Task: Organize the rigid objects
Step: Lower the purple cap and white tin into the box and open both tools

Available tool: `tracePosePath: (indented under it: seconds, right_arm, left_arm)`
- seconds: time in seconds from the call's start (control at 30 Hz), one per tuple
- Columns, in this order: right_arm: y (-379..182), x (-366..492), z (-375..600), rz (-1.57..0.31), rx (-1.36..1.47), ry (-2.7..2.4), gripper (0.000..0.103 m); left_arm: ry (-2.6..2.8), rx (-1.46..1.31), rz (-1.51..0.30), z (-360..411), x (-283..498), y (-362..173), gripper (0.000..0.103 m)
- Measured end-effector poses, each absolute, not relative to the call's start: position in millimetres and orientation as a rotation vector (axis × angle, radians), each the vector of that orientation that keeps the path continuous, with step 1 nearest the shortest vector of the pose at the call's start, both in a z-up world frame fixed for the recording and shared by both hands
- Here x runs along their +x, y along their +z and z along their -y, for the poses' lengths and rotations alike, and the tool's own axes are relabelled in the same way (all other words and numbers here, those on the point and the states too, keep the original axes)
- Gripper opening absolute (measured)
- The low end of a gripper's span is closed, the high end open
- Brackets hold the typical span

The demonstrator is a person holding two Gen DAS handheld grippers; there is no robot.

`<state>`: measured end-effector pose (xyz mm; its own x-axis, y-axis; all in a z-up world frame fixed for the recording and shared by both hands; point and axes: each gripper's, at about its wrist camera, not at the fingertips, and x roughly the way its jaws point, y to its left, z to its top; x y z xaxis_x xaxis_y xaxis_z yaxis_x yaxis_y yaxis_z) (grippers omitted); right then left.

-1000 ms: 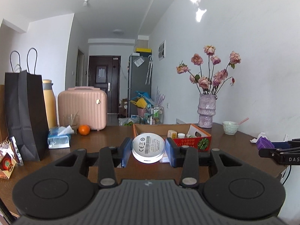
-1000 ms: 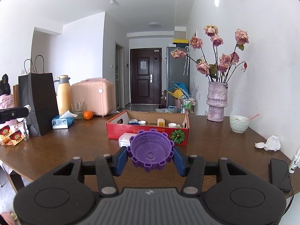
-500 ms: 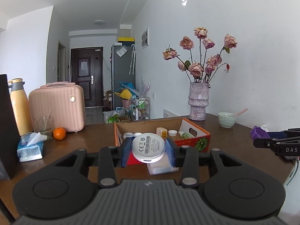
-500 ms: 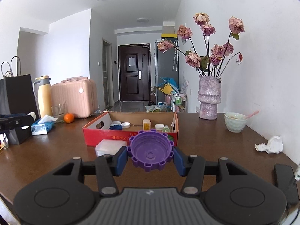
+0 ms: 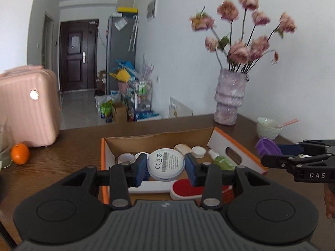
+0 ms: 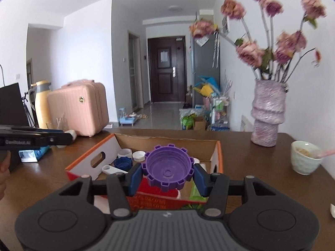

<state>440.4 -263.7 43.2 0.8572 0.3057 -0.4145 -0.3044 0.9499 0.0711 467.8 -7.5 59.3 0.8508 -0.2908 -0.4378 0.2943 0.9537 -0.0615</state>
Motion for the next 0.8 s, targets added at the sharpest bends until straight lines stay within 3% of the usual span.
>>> tracePosePath:
  seconds: [0.4, 0.53, 0.57, 0.6, 0.63, 0.8]
  right_arm:
    - [-7, 625, 216, -0.748, -0.170, 0.348, 0.051]
    - [-25, 650, 205, -0.804, -0.225, 0.315, 0.053]
    - [-25, 651, 205, -0.805, -0.210, 0.317, 0.059]
    - [-24, 649, 206, -0.792, -0.197, 0.325, 0.071]
    - [-24, 647, 207, -0.781, -0.193, 0.330, 0.074]
    - [-20, 647, 207, -0.778, -0.197, 0.325, 0.075]
  left_arm:
    - [-0.347, 0.023, -0.787, 55, 650, -2, 0.041]
    - [-0.324, 0.012, -0.817, 55, 658, -16, 0.054]
    - [-0.331, -0.007, -0.800, 52, 657, -15, 0.055]
    - [-0.324, -0.015, -0.779, 48, 654, -14, 0.060]
    - [-0.316, -0.013, -0.766, 47, 652, -13, 0.062]
    - [-0.300, 0.008, -0.758, 45, 644, -2, 0.065]
